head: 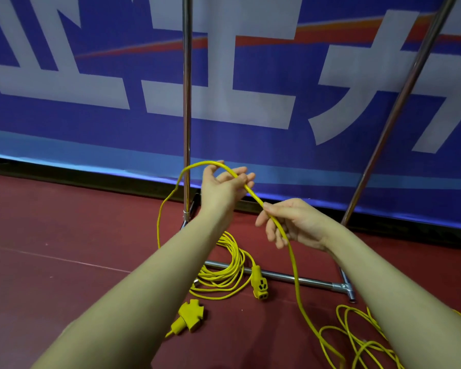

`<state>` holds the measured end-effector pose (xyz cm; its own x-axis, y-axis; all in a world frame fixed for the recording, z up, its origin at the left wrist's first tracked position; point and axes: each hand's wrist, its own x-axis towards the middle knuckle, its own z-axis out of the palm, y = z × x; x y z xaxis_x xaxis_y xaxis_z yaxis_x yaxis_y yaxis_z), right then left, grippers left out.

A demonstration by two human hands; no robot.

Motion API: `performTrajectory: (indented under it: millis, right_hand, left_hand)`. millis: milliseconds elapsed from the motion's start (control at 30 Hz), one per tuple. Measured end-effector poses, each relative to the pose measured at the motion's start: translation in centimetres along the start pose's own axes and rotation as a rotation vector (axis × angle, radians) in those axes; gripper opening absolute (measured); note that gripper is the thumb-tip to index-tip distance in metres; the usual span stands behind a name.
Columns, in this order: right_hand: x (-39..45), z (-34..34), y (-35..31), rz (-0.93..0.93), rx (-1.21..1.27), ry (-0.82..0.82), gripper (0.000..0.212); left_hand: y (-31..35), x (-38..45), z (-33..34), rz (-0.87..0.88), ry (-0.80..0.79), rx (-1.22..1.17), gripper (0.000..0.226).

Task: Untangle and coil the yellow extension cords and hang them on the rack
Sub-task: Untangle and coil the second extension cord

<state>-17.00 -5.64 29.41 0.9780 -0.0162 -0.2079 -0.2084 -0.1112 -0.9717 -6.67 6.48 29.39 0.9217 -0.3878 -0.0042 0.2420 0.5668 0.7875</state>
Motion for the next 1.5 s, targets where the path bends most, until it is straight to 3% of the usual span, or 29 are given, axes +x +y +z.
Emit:
performTrajectory:
  millis: [167,233,333,433,600,700,933,1100,1233,1400,1500]
  right_hand:
    - [-0.5,-0.9,0.6,0.039,-0.031,0.004,0.028]
    - [-0.4,-1.2,0.7,0.042,-0.039,0.041,0.027]
    - [-0.2,-1.4,0.7,0.027,-0.030,0.085,0.027]
    - [0.0,-1.4,0.4,0.003,0.006,0.093,0.028]
    - [-0.3,-1.9,0.4,0.044,0.012,0.042,0.034]
    - [-0.4,-2.5,0.7,0.045,-0.027,0.071,0.033]
    - [0.5,-1.7,0.3,-0.008,-0.031,0.099,0.033]
    - [0.6,-1.5,0.2,0.029,-0.017,0.019,0.034]
    - [0.4,-2.0,0.6,0.047,-0.059,0.029,0.029]
    - [0.9,-1.5,0.7,0.005,-0.046,0.082,0.027]
    - [0.9,-1.0,0.3,-0.025,-0.021,0.063,0.028]
  left_hand:
    - [0.5,2.0,-2.5,-0.026,0.154,-0.166,0.059]
    - [0.1,1.6,-1.7,-0.087,0.091,-0.194,0.051]
    - [-1.2,0.2,0.4,-0.172,-0.073,-0.054,0.044]
    - [-1.9,-0.3,1.3,-0.144,-0.111,0.008,0.045]
    - [-0.3,1.8,-0.2,0.033,0.058,-0.077,0.042]
    - [-0.1,1.9,-1.3,0.029,0.130,-0.145,0.050]
    - [-1.8,-0.4,1.0,-0.102,-0.082,-0.027,0.059]
    - [-0.1,1.4,-0.7,0.030,0.053,-0.013,0.058]
    - [1.0,2.1,-2.3,0.005,0.130,-0.144,0.068]
    - [-0.1,0.3,-0.5,-0.122,-0.037,-0.078,0.064]
    - [-0.7,-0.1,0.0,-0.100,-0.066,-0.045,0.051]
